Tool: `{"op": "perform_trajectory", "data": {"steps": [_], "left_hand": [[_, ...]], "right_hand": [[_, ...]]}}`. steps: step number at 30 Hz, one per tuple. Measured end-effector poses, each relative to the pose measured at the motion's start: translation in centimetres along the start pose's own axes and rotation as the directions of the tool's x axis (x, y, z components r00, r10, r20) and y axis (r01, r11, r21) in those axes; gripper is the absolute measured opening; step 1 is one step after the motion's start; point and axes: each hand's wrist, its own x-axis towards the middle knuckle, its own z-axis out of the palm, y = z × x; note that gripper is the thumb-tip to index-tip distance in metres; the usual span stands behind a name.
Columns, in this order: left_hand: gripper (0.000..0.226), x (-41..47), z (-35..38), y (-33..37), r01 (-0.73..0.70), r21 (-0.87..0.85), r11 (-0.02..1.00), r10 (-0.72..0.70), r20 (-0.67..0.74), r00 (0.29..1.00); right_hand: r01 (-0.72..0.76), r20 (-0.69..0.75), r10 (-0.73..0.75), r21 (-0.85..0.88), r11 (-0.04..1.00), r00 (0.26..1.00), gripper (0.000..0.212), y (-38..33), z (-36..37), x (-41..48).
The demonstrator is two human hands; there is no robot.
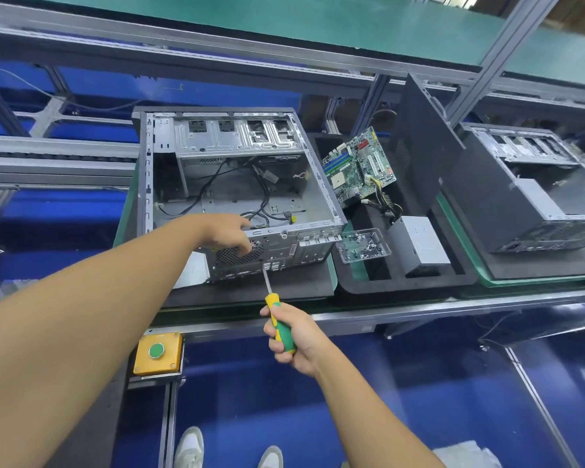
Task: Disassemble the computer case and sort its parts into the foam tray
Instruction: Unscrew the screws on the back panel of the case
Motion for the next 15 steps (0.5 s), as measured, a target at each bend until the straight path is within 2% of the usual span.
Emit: {"op": "perform_trajectory", "data": {"steps": [1,2,3,4,5,6,7,8,9,10,11,12,15], "left_hand": [[0.057,0.0,0.0,0.0,-0.001,-0.007,1.000,0.001,0.002,1.000],[0.058,0.1,0.0,0.0,0.000,-0.012,1.000,0.000,0.005,1.000],[0.062,0.1,0.0,0.1,0.003,-0.016,1.000,-0.003,0.009,1.000],[0.066,0.1,0.1,0.1,0.006,-0.015,1.000,-0.006,0.013,1.000],[0.066,0.1,0.0,0.2,0.007,-0.009,1.000,-0.007,0.013,1.000],[0.062,0.1,0.0,0.3,0.004,-0.001,1.000,-0.004,0.008,1.000],[0.059,0.0,0.0,0.3,0.002,0.009,1.000,-0.002,0.006,1.000],[0.059,-0.2,0.0,0.4,0.003,0.016,1.000,-0.003,0.008,1.000],[0.060,-0.4,-0.1,0.5,0.004,0.017,1.000,-0.005,0.012,1.000],[0.061,-0.5,-0.1,0.6,0.004,0.014,1.000,-0.004,0.015,1.000],[0.064,-0.5,-0.1,0.5,0.002,0.011,1.000,-0.002,0.014,1.000],[0.069,-0.5,-0.1,0.5,0.004,0.011,1.000,-0.004,0.012,1.000],[0.076,-0.5,0.0,0.3,0.013,-0.001,1.000,-0.013,0.003,1.000]], "right_hand": [[0.051,-0.095,-0.070,-0.185,0.981,0.993,0.011,-0.1,0.4,-0.2],[0.068,-0.200,-0.177,-0.457,0.887,0.964,0.011,-0.1,0.9,-0.4],[0.024,-0.270,-0.320,-0.731,0.682,0.908,0.014,0.2,1.2,-0.4],[-0.069,-0.274,-0.444,-0.903,0.425,0.853,0.018,0.7,1.4,-0.3],[-0.141,-0.266,-0.522,-0.953,0.267,0.810,0.021,1.1,1.6,-0.3],[-0.137,-0.256,-0.547,-0.959,0.248,0.797,0.021,1.3,1.6,-0.3],[-0.044,-0.252,-0.515,-0.923,0.382,0.819,0.020,1.1,1.5,-0.3],[0.070,-0.280,-0.426,-0.763,0.643,0.860,0.021,0.7,1.2,-0.2],[0.126,-0.286,-0.281,-0.461,0.878,0.916,0.025,0.3,0.7,-0.2],[0.081,-0.231,-0.112,-0.139,0.987,0.966,0.031,0.1,0.3,-0.1],[0.002,-0.124,0.010,0.099,0.995,0.992,0.039,0.1,-0.2,-0.2],[-0.058,-0.018,0.065,0.252,0.966,0.998,0.044,0.3,-0.7,-0.1],[-0.128,0.144,0.066,0.482,0.866,0.987,0.042,1.4,-1.1,0.4]]}}
